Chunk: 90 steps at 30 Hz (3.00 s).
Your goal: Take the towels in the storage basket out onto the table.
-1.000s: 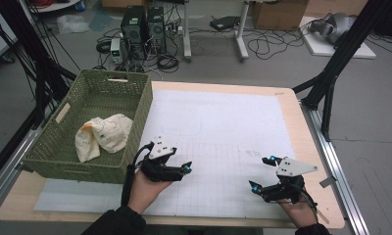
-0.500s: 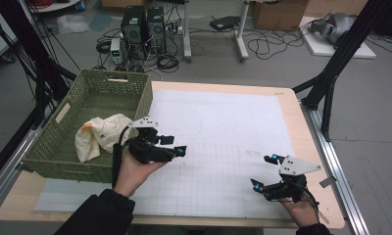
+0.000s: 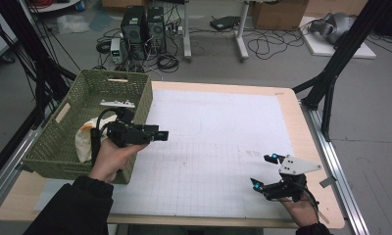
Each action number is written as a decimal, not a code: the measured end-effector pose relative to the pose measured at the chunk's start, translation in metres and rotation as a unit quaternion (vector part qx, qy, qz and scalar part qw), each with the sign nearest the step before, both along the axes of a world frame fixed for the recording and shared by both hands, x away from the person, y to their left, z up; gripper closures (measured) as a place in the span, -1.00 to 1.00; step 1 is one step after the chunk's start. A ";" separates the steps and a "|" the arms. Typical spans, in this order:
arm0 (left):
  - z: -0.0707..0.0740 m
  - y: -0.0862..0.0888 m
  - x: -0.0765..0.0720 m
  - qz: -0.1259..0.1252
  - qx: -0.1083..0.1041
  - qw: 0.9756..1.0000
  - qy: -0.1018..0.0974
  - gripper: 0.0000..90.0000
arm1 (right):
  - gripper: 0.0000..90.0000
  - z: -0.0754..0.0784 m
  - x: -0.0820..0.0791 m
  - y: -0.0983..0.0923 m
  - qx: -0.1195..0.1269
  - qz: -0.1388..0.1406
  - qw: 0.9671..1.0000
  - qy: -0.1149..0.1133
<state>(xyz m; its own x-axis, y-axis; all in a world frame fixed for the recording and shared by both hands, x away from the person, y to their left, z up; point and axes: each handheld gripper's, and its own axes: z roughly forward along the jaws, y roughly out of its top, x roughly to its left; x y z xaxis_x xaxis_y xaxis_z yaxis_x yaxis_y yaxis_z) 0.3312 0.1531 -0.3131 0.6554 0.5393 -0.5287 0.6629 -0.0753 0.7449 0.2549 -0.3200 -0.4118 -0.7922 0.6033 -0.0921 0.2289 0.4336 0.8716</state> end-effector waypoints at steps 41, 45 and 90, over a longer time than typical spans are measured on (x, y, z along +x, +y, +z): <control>-0.003 0.099 0.036 0.060 -0.008 0.996 0.061 -0.24 | -0.79 -0.002 0.002 -0.001 -0.003 0.000 1.000 0.003; -0.006 0.108 0.038 0.067 -0.001 0.995 0.068 -0.24 | -0.79 -0.002 0.002 -0.001 -0.002 -0.001 1.000 0.004; -0.019 0.168 0.041 0.180 0.086 0.977 0.076 -0.25 | -0.79 -0.002 0.003 -0.001 -0.003 0.000 1.000 0.004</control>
<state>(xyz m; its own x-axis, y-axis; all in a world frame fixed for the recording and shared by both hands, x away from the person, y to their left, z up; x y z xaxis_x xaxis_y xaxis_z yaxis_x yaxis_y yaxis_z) 0.3725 0.3210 -0.3317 0.3288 0.8093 -0.4867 0.7710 0.0676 0.6332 0.2581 -0.3206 -0.4135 -0.7932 0.6022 -0.0906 0.2349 0.4397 0.8669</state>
